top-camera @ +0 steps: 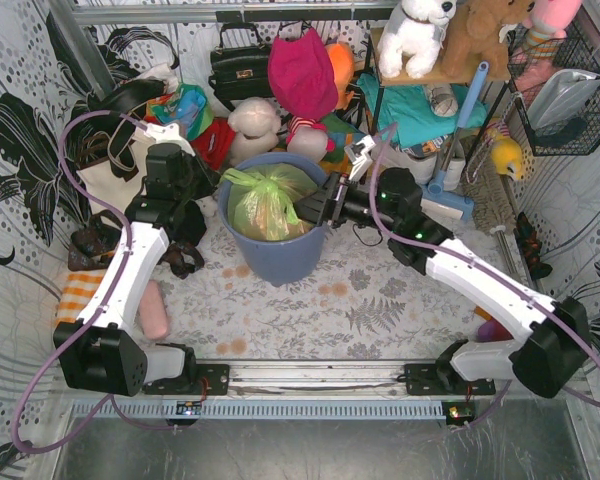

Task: Tie the trash bag

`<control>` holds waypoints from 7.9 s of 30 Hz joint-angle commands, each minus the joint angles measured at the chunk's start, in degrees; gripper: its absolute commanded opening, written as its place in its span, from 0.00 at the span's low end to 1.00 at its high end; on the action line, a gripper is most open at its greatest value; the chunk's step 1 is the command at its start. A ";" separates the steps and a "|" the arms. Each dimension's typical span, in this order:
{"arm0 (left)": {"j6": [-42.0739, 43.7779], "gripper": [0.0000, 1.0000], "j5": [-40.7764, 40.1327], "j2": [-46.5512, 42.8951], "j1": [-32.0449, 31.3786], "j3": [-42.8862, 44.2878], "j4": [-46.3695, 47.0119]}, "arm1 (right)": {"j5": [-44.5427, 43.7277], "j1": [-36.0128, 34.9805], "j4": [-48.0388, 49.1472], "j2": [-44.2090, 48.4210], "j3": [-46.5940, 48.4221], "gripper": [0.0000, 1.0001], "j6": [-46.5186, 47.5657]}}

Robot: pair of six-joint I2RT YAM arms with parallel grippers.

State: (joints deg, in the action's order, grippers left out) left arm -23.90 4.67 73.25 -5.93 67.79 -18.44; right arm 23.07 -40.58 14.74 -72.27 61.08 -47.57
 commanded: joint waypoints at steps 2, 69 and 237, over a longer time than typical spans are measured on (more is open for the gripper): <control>-0.13 0.00 0.87 -1.48 0.40 2.47 2.60 | 5.14 0.01 9.68 -5.11 1.76 0.70 -3.76; 0.82 0.00 1.57 8.39 -0.92 11.28 5.74 | 9.03 -6.00 -1.96 6.26 5.92 0.13 4.65; 6.98 0.98 -28.76 -12.25 -6.69 -9.27 18.67 | -45.91 12.18 -39.26 3.17 22.66 0.97 39.69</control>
State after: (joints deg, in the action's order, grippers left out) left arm -17.47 -6.24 63.33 -12.71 72.73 -1.39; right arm -14.13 -33.26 -29.69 -72.82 96.44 -11.57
